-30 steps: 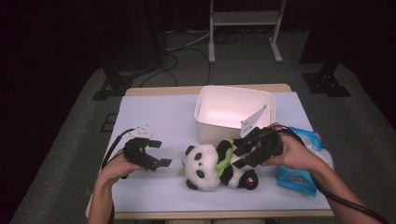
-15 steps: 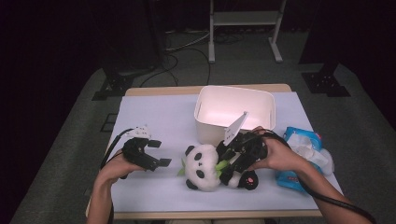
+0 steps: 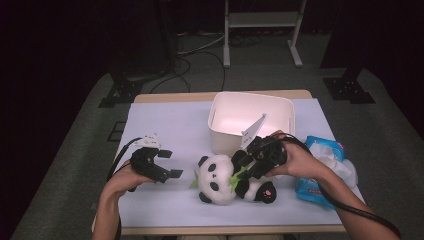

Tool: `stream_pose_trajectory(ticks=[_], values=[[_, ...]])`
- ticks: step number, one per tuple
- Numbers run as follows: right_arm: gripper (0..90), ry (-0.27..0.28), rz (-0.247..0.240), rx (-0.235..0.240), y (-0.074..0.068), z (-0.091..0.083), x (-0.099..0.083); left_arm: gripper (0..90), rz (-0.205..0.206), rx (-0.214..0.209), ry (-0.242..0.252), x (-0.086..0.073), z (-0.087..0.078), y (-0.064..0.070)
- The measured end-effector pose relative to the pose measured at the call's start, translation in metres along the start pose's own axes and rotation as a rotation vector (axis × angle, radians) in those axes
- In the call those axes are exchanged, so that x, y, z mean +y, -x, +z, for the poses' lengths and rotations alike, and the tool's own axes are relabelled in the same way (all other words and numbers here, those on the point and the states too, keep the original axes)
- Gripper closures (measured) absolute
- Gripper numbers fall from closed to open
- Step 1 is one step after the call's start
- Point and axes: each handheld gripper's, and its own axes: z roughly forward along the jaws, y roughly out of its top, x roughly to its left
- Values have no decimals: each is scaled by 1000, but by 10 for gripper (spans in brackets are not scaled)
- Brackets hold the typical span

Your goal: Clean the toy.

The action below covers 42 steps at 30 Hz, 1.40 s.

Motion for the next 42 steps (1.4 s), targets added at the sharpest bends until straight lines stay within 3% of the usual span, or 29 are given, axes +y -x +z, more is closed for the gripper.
stream_pose_trajectory(ticks=[11, 24, 29, 36, 42], values=[[504, 52, 48, -40, 28, -25, 8, 96, -17, -1, 13, -3, -3, -4], [517, 98, 72, -63, 65, -40, 43, 96, -29, -3, 32, -7, -7, -7], [519, 74, 86, -56, 81, -27, 61, 96, -33, -2, 43, -8, -12, -8], [554, 46, 119, -8, 98, 0, 77, 96, -33, -2, 54, -10, -15, -10], [678, 24, 137, 10, 104, 15, 87, 96, -39, -8, 57, -10, -14, -11]])
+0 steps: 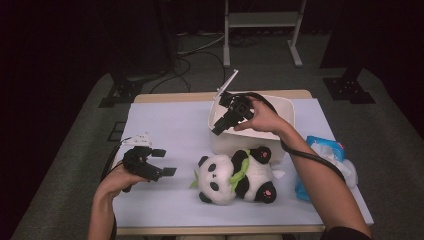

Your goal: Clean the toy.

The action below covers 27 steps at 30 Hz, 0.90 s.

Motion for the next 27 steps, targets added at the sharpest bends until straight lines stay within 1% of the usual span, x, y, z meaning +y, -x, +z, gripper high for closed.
stream_pose_trajectory(ticks=[2, 3, 4, 5, 6, 7, 12, 15, 18, 20, 27], values=[[729, -11, -7, -9, -1, 5, 4, 96, -1, 0, 4, 0, 0, 0], [744, -13, -8, -3, -1, 6, 6, 96, 0, -1, 4, 0, 0, 0], [768, -14, -11, -21, -2, 8, 8, 96, 0, -2, 5, 0, 0, 0], [796, -9, -10, -29, -2, 8, 9, 95, 2, -2, 2, 0, 0, 0], [816, 0, -2, -25, -1, 8, 10, 96, 2, -2, 0, 0, 0, 0], [820, 0, 3, -19, 0, 7, 11, 95, 2, -1, -2, 0, 0, -1], [820, -7, -1, -26, -2, 7, 12, 95, -2, -2, -2, -1, 0, -1], [801, -8, 2, -30, -1, 6, 11, 95, -6, 0, -3, -1, 1, -1], [790, -17, 18, -24, 0, 6, 9, 95, -4, 2, -4, -1, 0, -1], [790, -14, 8, -26, 0, 6, 8, 95, -3, 2, -1, -1, -1, -1], [800, -14, 9, -31, -1, 8, 10, 95, -2, 0, -4, -1, 0, -1]])
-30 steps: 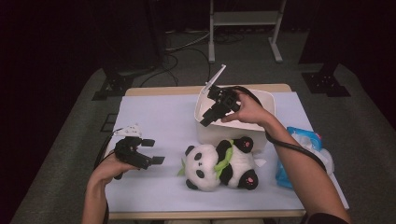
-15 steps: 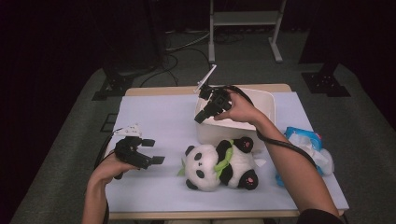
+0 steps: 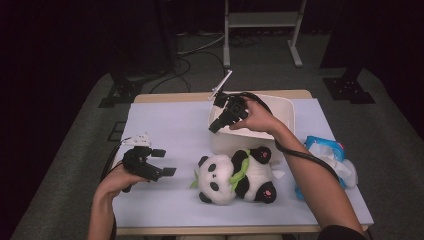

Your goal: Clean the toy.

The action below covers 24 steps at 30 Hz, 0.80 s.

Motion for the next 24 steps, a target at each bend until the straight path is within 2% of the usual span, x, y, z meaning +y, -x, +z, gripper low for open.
stream_pose_trajectory(ticks=[5, 6, 11, 24], values=[[776, 1, 6, -1, 1, 1, 0, 95, -1, -1, 0, 0, 0, 0], [760, -5, 17, 0, 2, 1, 0, 95, -5, -1, 2, 0, 0, 0], [746, -32, 7, -11, 2, 10, -2, 95, -6, -2, 4, 0, 0, 0], [769, -45, -12, -27, -2, 11, 1, 95, -7, -7, -1, 1, 2, 0]])
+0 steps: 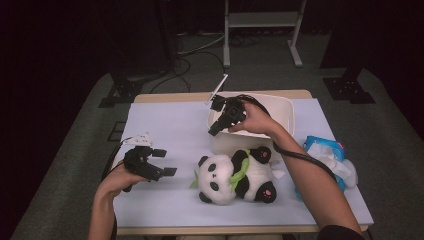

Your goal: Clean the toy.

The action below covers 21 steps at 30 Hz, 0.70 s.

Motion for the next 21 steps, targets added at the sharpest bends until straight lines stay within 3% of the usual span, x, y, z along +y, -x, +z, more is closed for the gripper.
stream_pose_trajectory(ticks=[12, 21], values=[[797, 4, -55, 36, -11, 9, 12, 95, 1, 2, 4, -1, -2, -1], [791, -2, -76, 34, -16, 14, 22, 95, 2, 4, 10, -1, -4, -1]])
